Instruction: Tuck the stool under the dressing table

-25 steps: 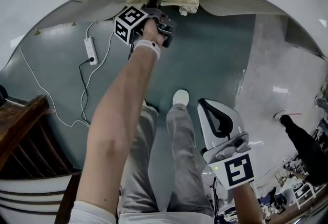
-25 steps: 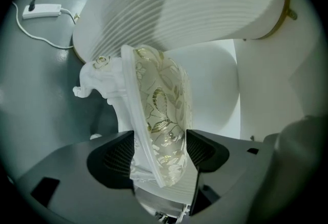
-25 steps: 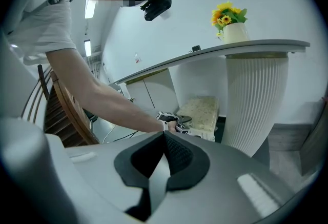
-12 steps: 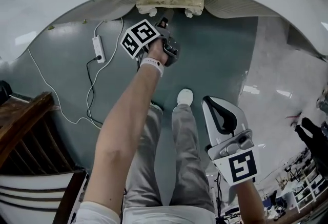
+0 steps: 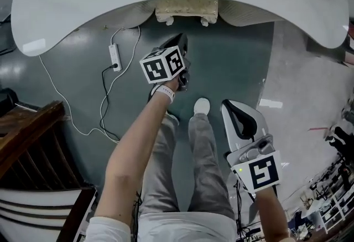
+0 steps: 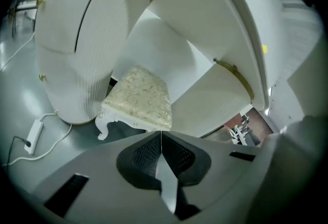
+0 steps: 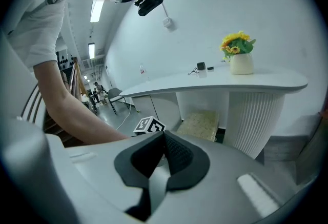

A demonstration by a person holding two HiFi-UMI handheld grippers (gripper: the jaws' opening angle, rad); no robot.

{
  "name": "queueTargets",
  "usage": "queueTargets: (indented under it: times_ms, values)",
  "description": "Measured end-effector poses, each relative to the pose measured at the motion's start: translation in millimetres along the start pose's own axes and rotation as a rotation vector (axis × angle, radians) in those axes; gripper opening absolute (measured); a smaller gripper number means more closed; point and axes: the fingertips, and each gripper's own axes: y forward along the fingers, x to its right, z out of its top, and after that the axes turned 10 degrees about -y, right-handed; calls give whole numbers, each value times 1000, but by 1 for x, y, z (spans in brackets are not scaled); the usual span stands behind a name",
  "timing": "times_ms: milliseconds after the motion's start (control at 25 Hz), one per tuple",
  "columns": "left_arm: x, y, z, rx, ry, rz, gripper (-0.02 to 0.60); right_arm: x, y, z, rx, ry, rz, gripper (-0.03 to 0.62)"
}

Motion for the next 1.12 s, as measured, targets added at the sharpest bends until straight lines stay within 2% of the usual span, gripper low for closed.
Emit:
queueTargets:
  times_ms: [120,360,600,760,960,1120]
  values:
    - [23,-26,-4,-11,85,-30,11,-2,-19,11,4,-39,2,11]
    - [75,-85,-18,-30,347,-84,9,-5,-55,30,46,-48,9,11]
    - [121,-149,-37,-24,504,-154,9,-8,-83,38,59,-42,-9,11]
    - [147,-191,-49,-16,502,-185,9,-12,-105,45,66,-68,-8,11]
    - [179,-240,-41,37,402,-207,9,-12,-128,57,74,-94,-13,11]
    - [211,-277,-34,78,422,-230,8,-13,-142,73,100,-98,-29,11]
